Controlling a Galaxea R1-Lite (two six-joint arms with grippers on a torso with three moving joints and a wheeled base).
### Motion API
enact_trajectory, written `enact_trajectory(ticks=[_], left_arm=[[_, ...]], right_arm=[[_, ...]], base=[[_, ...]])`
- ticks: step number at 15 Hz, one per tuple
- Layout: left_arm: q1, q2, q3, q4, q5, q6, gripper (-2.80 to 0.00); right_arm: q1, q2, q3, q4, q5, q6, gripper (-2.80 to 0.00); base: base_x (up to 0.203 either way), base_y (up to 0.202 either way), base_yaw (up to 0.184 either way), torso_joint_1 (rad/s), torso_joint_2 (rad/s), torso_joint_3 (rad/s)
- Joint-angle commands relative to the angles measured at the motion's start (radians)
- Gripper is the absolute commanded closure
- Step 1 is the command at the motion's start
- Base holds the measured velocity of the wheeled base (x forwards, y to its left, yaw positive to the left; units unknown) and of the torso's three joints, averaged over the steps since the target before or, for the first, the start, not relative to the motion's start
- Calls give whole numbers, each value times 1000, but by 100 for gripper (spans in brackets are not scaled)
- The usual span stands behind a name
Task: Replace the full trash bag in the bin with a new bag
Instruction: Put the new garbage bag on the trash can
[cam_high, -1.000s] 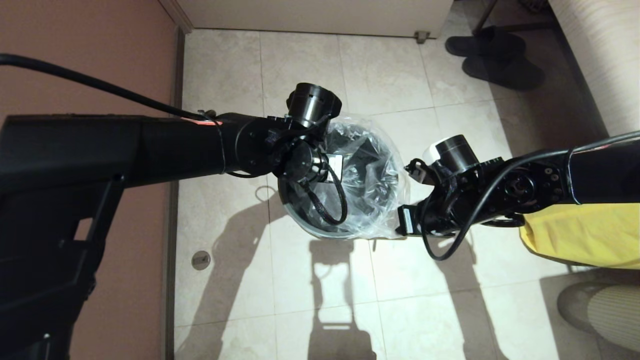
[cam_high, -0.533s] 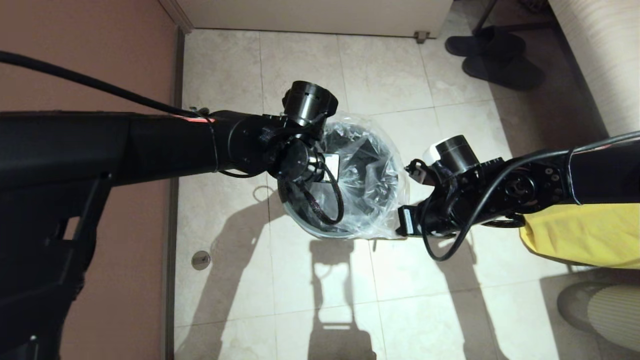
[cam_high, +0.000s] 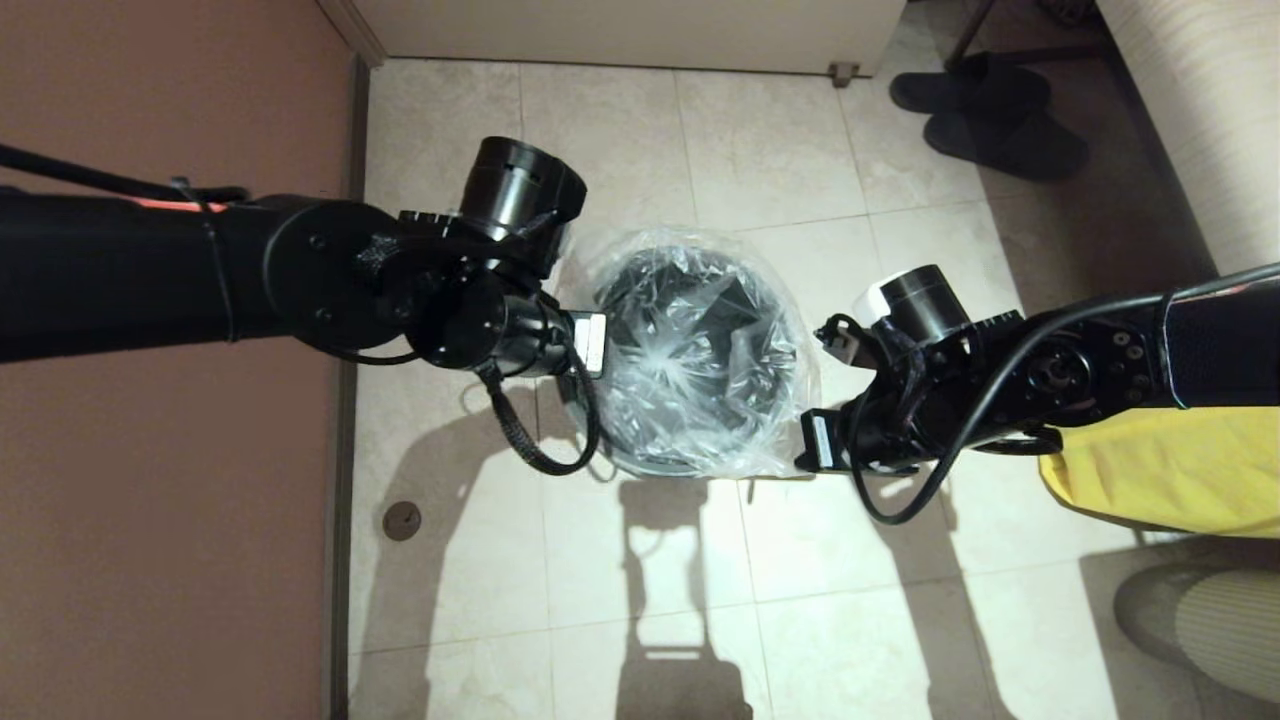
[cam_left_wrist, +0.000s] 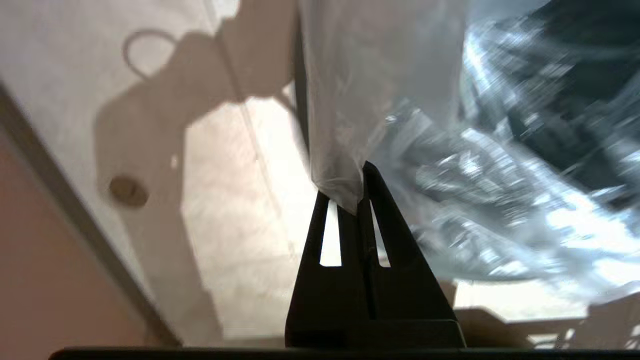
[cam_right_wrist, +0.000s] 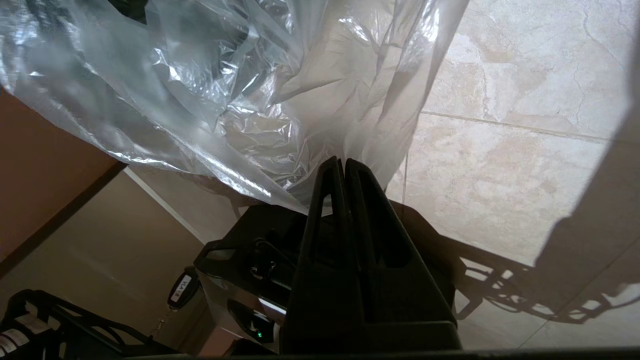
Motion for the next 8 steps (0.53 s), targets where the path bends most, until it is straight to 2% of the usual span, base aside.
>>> enact_trajectory(ticks=[1, 5, 8], left_arm=[[15, -64, 72, -2, 2, -6, 0], [95, -114, 214, -15, -11, -28, 0], [161, -116, 289, -100, -82, -25, 0]], right_arm=[[9, -13, 9, 2, 1, 2, 0], [25, -16, 12, 2, 1, 2, 0], [38, -18, 9, 0, 1, 5, 0]], base=[[0, 0, 0, 0, 0, 0], [0, 0, 0, 0, 0, 0], [0, 0, 0, 0, 0, 0]])
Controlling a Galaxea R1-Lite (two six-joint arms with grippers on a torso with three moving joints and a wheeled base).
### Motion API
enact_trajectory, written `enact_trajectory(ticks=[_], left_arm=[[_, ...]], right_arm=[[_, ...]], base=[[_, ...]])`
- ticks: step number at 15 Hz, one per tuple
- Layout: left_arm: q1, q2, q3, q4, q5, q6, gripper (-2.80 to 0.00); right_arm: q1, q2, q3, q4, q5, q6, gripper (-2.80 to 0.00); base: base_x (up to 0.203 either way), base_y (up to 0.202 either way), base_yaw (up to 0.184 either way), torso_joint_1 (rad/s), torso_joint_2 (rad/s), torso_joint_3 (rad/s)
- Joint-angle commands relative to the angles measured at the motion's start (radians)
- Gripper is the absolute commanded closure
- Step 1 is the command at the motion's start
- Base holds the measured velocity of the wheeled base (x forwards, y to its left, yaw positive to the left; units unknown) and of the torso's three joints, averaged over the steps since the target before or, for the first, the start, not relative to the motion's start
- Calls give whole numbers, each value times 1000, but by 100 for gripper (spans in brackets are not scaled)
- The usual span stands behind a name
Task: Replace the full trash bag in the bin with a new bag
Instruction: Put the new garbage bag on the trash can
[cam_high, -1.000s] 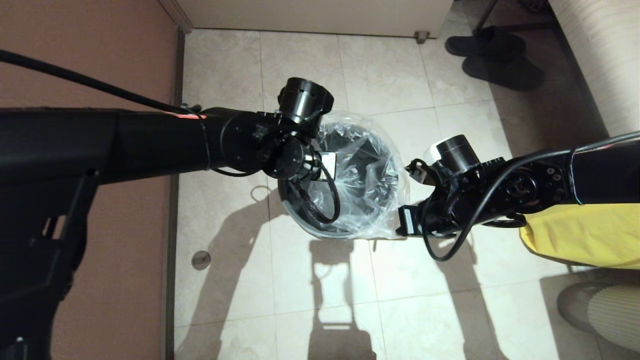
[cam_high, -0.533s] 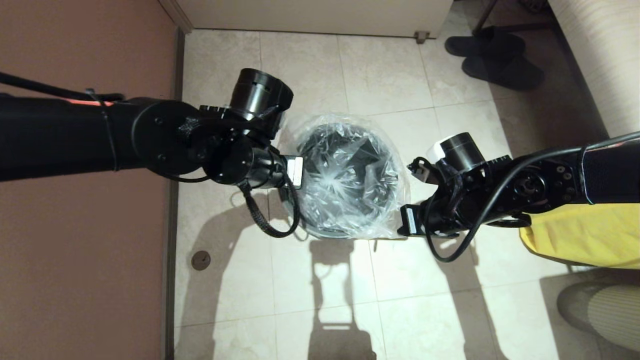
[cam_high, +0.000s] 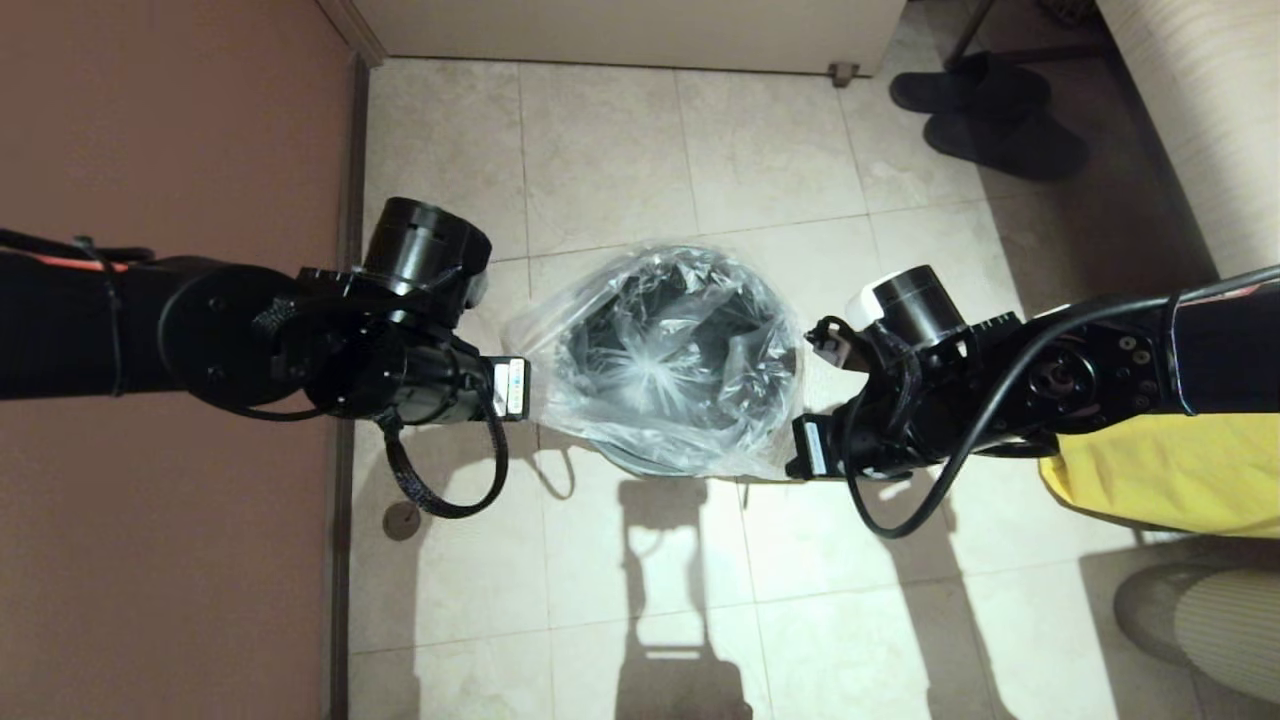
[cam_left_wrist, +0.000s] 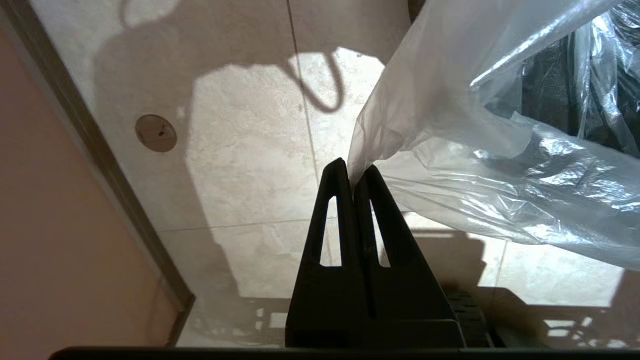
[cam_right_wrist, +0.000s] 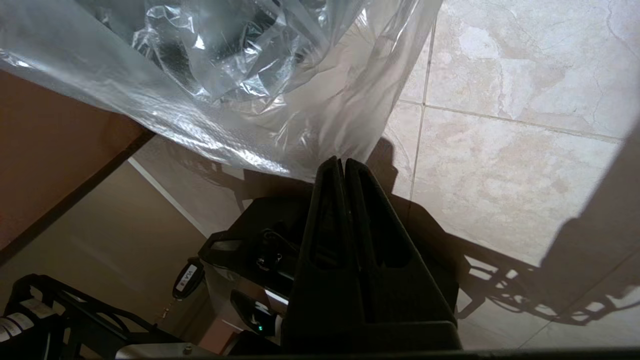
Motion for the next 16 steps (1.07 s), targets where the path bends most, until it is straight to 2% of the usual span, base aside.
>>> enact_trajectory(ticks=[1, 3, 6, 7, 14, 16], left_arm=[[20, -9, 21, -10, -21, -1, 0], [20, -15, 23, -9, -56, -2, 0], [19, -18, 22, -11, -54, -2, 0], [18, -26, 24, -7, -53, 1, -280], [14, -134, 15, -7, -56, -3, -280], [-9, -164, 2, -6, -57, -5, -280]], right_arm=[[6, -5, -4, 0, 1, 13, 0], [7, -8, -6, 1, 0, 14, 0], [6, -14, -6, 3, 0, 14, 0], [6, -16, -6, 4, 0, 14, 0], [5, -24, -4, 4, -1, 16, 0], [5, -25, -4, 4, -2, 16, 0]], base=[[0, 0, 0, 0, 0, 0], [0, 0, 0, 0, 0, 0], [0, 0, 0, 0, 0, 0], [0, 0, 0, 0, 0, 0], [0, 0, 0, 0, 0, 0], [0, 0, 0, 0, 0, 0]])
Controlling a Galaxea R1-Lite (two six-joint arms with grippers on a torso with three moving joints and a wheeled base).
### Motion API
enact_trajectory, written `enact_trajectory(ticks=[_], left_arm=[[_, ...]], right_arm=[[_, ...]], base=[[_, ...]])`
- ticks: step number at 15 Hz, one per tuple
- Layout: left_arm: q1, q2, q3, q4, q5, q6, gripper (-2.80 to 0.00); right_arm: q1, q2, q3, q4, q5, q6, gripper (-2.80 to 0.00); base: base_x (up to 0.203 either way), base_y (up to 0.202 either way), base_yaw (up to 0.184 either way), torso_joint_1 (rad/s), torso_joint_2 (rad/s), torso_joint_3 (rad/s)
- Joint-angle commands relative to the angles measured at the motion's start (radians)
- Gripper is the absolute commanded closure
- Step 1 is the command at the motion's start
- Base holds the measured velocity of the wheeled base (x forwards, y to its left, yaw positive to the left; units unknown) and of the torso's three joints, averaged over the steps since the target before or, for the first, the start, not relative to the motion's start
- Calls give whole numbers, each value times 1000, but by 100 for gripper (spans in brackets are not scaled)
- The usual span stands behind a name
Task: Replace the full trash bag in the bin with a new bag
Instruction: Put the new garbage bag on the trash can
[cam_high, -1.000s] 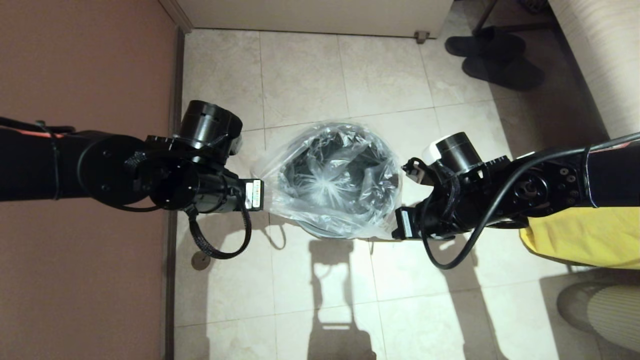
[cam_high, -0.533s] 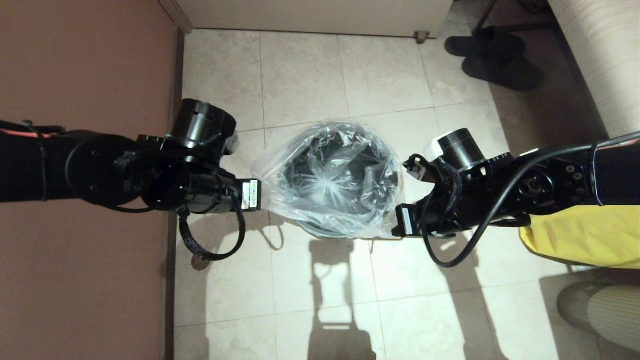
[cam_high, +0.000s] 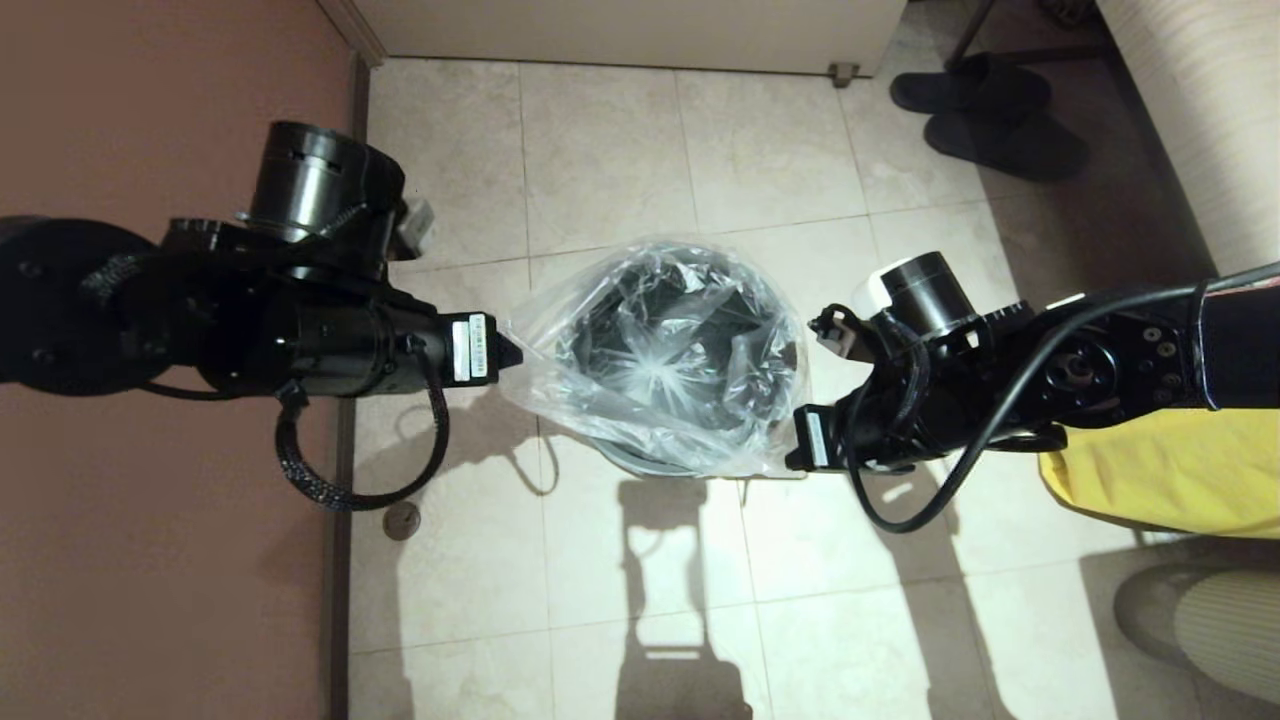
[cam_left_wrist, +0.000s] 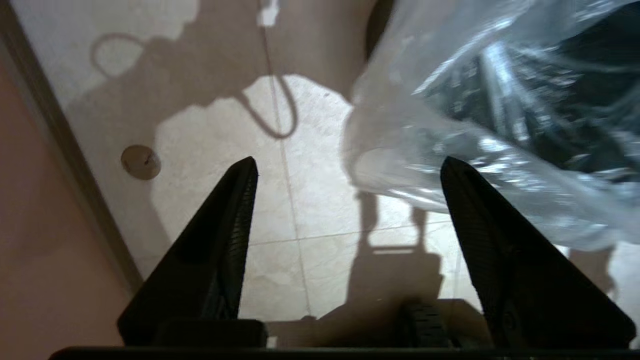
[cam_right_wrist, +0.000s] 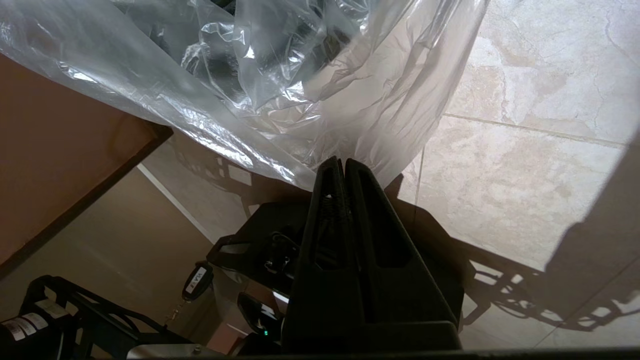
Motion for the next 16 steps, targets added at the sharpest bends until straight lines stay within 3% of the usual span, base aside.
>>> enact_trajectory(ticks=[1, 2, 3, 7, 13, 16], left_arm=[[-31, -32, -12, -5, 2, -16, -280], [-62, -25, -27, -7, 2, -55, -280], [-84, -10, -37, -7, 2, -72, 0], [-145, 54, -47, -10, 3, -95, 0], [-43, 192, -19, -79, 8, -89, 0], [-28, 209, 13, -93, 5, -88, 0]], right_arm=[[-1, -4, 0, 2, 1, 3, 0], [-1, -4, 0, 2, 1, 3, 0], [-1, -4, 2, 2, 1, 3, 0], [-2, -9, 2, 0, 3, 3, 0], [-2, -10, 3, -1, 3, 6, 0], [-1, 1, 5, -3, 4, 8, 0]], base=[[0, 0, 0, 0, 0, 0], [0, 0, 0, 0, 0, 0], [0, 0, 0, 0, 0, 0], [0, 0, 0, 0, 0, 0], [0, 0, 0, 0, 0, 0], [0, 0, 0, 0, 0, 0]])
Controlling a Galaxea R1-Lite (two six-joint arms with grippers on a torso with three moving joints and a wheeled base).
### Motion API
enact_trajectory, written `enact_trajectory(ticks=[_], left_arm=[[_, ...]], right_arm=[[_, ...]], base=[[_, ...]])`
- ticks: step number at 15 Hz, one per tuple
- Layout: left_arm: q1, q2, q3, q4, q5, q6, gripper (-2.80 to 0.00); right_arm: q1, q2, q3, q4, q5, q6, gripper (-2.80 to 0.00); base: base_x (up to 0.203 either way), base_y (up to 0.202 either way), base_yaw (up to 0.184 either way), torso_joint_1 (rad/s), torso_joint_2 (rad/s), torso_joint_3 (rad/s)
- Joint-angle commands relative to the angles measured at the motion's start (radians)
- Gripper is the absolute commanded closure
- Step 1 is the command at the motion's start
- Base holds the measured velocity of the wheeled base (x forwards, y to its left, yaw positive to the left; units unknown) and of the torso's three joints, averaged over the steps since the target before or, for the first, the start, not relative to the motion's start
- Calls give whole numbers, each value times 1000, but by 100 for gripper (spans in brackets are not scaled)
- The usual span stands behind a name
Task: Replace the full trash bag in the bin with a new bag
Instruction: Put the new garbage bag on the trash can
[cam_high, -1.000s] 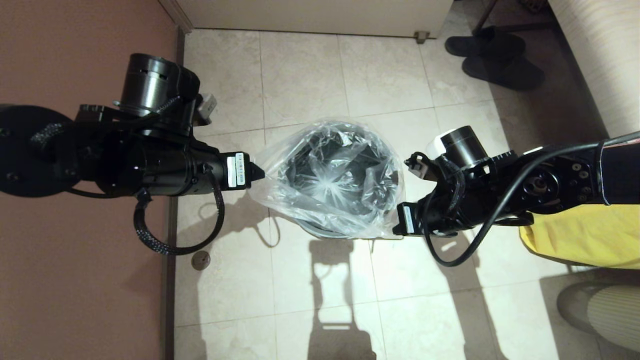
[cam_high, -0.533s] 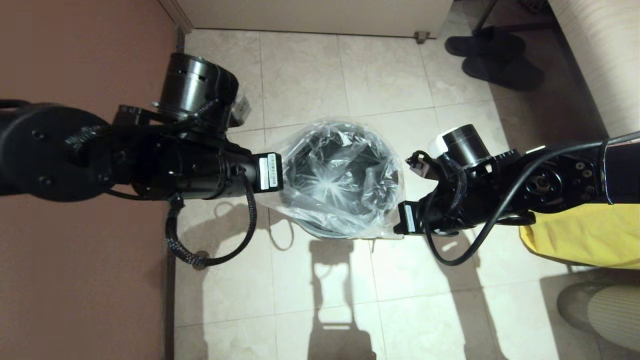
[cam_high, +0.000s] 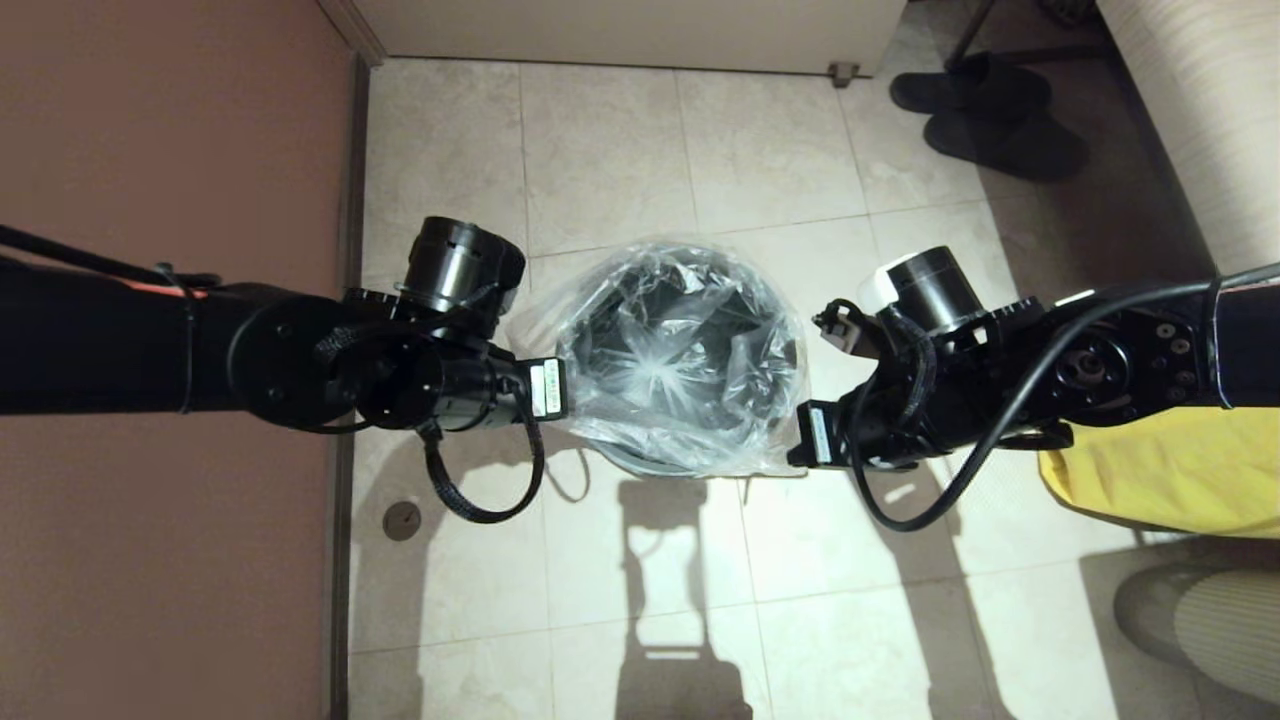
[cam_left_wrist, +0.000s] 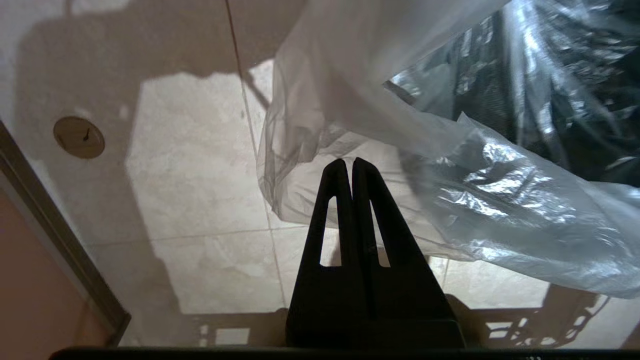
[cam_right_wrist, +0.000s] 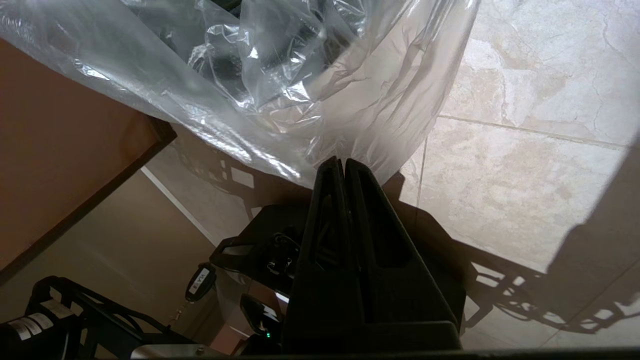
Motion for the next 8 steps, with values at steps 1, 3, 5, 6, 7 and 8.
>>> enact_trajectory(ticks=[1, 3, 5, 6, 7, 8], left_arm=[[10, 32, 10, -6, 2, -2, 0], [22, 58, 17, -45, 2, -1, 0], [29, 91, 22, -68, 2, 2, 0], [29, 99, 23, -69, 2, 1, 0], [28, 106, 23, -71, 2, 1, 0], [28, 116, 22, -71, 2, 1, 0]], right_arm=[[2, 19, 2, 1, 2, 3, 0], [2, 31, 2, 0, 2, 3, 0], [2, 36, 0, -2, 2, 3, 0], [2, 37, 2, 0, 2, 3, 0], [-1, 42, 2, 0, 3, 3, 0], [-2, 48, 2, 0, 2, 3, 0]], base=[[0, 0, 0, 0, 0, 0], [0, 0, 0, 0, 0, 0], [0, 0, 0, 0, 0, 0], [0, 0, 0, 0, 0, 0], [0, 0, 0, 0, 0, 0], [0, 0, 0, 0, 0, 0]])
